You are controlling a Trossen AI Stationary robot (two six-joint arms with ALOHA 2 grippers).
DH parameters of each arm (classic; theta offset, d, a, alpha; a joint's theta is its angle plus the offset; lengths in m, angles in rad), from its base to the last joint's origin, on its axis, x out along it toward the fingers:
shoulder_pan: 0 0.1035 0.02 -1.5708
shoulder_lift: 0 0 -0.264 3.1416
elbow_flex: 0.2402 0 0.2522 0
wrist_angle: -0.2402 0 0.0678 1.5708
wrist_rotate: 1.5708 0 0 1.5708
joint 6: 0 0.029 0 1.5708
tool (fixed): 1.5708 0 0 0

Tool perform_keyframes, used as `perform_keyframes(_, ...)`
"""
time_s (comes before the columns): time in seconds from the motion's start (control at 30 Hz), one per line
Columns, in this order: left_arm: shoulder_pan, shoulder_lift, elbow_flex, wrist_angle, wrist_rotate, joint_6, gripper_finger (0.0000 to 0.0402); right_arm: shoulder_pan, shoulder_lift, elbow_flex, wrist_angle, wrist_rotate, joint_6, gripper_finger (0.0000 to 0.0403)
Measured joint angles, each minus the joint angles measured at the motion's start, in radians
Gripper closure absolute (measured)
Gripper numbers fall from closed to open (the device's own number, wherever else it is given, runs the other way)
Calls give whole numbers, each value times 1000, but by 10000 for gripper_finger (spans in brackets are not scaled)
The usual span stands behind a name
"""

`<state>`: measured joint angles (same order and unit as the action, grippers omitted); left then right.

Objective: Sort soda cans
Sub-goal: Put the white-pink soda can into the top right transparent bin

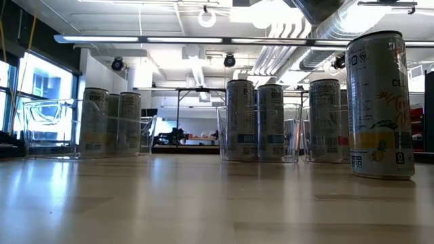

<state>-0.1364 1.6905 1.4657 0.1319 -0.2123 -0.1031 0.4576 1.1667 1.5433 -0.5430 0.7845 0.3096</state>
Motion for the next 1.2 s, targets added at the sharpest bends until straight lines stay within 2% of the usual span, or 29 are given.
perform_keyframes(0.17,23,21,11,47,-6,67,162,-2,-1,0,-18,5,-76,151)
perform_keyframes(0.37,71,124,6,150,42,63,162,-21,-4,0,-20,228,-93,151)
perform_keyframes(0.5,76,125,8,155,105,22,162,-21,-17,0,-105,357,26,151)
perform_keyframes(0.6,66,81,11,37,140,35,162,-21,-23,0,-236,367,164,151)
perform_keyframes(0.7,53,24,-20,-74,90,67,162,-35,-19,0,-387,273,326,151)
perform_keyframes(0.8,71,-55,-100,-107,59,62,162,-49,-5,-2,-506,80,425,151)
perform_keyframes(0.9,99,-154,-193,-101,36,39,162,-30,7,-2,-527,-70,445,151)
perform_keyframes(1.03,119,-278,-302,-58,43,-1,162,12,32,-2,-501,-214,472,154)
perform_keyframes(1.13,123,-354,-352,-64,21,-31,162,59,77,-2,-627,-379,645,189)
perform_keyframes(1.2,123,-398,-381,-57,-17,-38,162,115,120,-2,-788,-467,794,240)
